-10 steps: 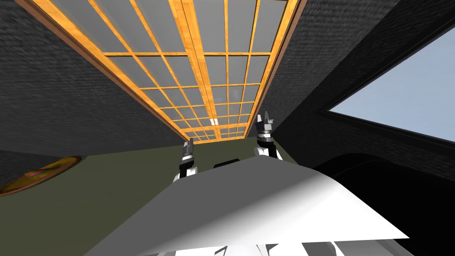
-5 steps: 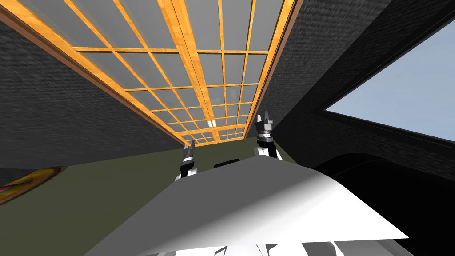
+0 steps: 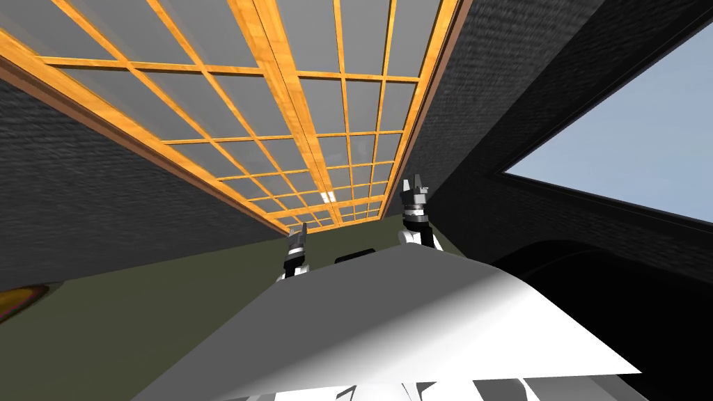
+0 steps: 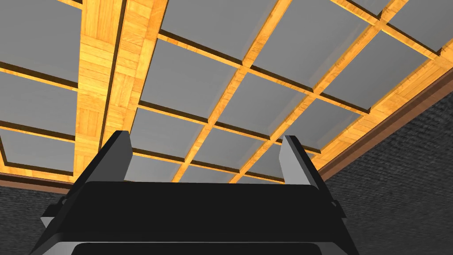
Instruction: Pull the door open
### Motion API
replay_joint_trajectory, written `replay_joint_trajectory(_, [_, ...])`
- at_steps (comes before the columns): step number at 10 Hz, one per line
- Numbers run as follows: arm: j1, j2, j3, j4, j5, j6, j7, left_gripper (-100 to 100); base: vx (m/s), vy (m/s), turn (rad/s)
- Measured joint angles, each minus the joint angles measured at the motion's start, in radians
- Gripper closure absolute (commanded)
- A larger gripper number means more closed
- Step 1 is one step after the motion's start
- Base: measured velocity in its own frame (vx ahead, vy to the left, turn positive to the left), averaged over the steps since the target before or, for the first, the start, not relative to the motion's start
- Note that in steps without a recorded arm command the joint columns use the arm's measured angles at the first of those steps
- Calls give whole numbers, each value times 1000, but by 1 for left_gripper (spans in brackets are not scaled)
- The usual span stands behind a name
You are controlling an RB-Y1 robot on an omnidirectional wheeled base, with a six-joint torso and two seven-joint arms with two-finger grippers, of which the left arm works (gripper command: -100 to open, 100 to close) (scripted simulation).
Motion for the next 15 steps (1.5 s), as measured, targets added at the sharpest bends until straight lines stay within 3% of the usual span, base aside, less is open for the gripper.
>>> replay_joint_trajectory(2, [-19,2,13,62,-10,-20,-40,-100,96,-9,-88])
replay_joint_trajectory(4, [-21,3,23,98,-20,-32,-77,-100,113,-17,-68])
replay_joint_trajectory(10, [-64,-2,54,237,-50,-70,-188,-100,102,-1,-73])
replay_joint_trajectory(15, [-88,-8,74,319,-71,-91,-264,-100,99,0,-63])
